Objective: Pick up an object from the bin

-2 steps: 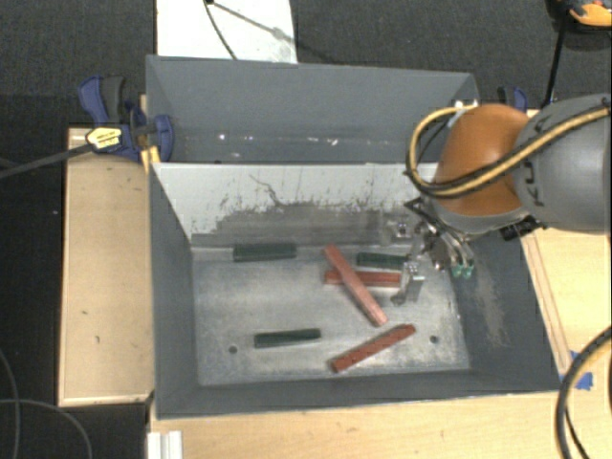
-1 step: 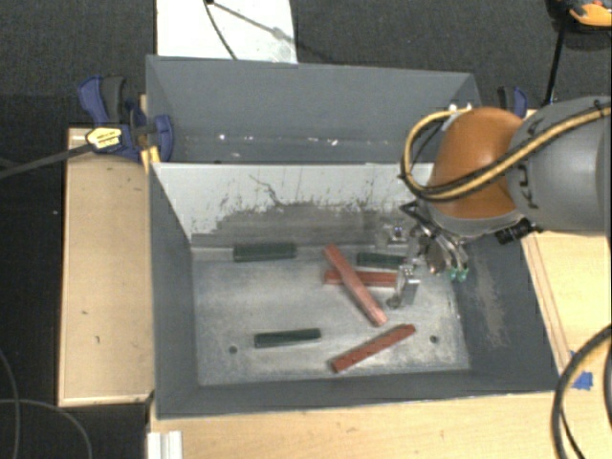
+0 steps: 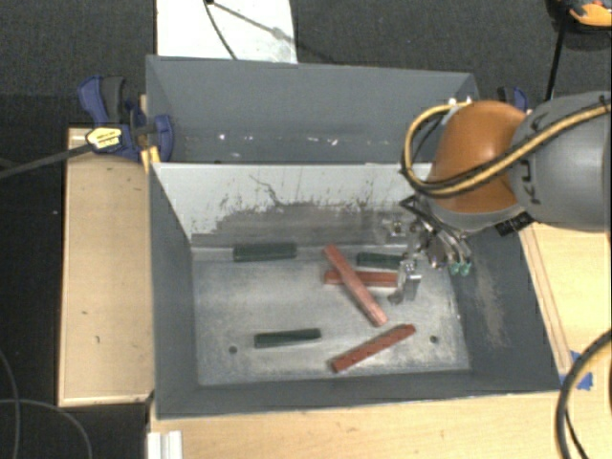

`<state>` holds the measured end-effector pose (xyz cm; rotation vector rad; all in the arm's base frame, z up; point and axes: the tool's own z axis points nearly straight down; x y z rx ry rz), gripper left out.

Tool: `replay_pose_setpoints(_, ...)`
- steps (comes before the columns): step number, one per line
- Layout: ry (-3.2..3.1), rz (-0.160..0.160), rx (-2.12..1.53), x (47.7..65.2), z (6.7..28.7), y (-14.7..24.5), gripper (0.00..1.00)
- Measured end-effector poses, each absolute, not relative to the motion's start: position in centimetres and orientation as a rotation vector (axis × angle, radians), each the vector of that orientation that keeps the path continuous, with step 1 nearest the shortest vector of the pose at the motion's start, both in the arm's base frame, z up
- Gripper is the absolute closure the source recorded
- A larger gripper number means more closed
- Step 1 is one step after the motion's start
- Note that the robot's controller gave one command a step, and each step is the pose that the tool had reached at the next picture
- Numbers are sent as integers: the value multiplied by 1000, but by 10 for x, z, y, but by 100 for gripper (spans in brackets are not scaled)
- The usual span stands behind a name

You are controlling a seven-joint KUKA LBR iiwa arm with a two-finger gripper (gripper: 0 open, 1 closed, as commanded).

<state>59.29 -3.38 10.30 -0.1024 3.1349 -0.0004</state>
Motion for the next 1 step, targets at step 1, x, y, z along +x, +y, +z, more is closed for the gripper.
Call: replay_pose_setpoints(1, 3142, 2, 34, 592, 69, -41, 0)
